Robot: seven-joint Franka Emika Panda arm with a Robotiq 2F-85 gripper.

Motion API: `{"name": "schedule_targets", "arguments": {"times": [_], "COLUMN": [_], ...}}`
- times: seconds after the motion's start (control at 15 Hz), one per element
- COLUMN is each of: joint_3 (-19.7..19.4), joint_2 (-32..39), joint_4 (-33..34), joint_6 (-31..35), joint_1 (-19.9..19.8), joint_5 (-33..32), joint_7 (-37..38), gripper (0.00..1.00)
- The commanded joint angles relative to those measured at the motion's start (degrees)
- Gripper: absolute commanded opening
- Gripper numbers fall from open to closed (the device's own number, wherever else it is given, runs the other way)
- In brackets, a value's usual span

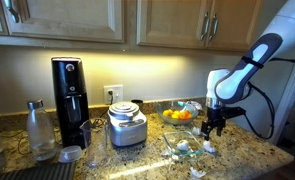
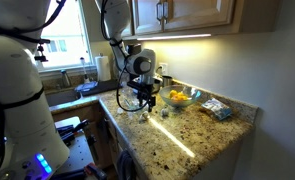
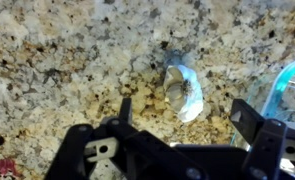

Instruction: Put the garlic cloves inside the glass bowl

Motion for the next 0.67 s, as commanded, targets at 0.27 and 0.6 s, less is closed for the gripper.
{"name": "schedule_targets", "arguments": {"times": [0.27,0.6], "joint_3": [-2.8,-4.2], "joint_2": [3.8,6.1], "joint_4": [-0.8,-0.6], "joint_6": [5.6,9.4], "joint_1": [3.8,5.0], "joint_5": [-6.2,-6.7], "joint_7": [0.9,1.0], "gripper": [1.00,1.00]}}
